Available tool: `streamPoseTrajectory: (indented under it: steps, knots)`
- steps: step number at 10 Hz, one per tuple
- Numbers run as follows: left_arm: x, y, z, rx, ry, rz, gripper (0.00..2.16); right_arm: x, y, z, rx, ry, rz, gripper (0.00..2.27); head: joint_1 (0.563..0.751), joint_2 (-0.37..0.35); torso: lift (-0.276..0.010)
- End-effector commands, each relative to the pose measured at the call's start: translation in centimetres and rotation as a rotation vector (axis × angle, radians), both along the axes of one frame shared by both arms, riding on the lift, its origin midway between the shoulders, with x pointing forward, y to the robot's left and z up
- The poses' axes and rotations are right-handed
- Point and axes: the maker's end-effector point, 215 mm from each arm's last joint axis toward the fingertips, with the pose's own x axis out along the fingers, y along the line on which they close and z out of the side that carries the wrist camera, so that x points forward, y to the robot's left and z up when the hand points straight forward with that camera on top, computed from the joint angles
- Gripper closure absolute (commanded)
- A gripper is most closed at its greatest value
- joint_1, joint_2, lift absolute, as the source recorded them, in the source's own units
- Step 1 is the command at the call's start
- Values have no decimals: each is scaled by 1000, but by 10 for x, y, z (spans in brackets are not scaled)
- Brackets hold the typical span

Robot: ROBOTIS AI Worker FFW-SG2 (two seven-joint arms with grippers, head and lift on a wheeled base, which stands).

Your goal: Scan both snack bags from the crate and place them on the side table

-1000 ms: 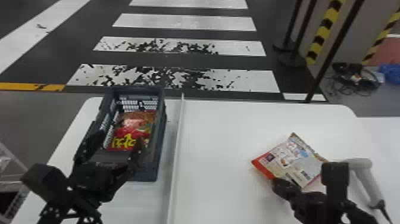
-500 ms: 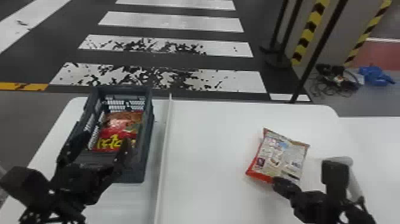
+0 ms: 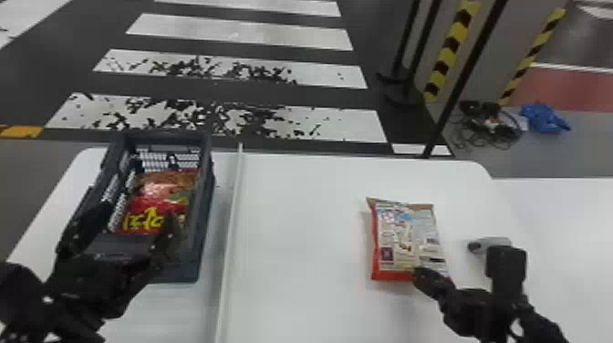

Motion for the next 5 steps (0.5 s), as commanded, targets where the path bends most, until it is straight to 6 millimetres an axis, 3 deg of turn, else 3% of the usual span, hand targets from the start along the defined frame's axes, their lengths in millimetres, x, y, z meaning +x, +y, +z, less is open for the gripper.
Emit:
streamPoseTrajectory:
  steps: [1, 5]
  knots:
    - [0, 0, 0, 0, 1, 0, 90, 1, 1, 0, 4, -3, -2, 2243, 695, -133, -98]
    - [0, -1, 0, 0, 1, -2, 90, 1, -3, -5, 0, 4, -9, 2243, 695, -138, -98]
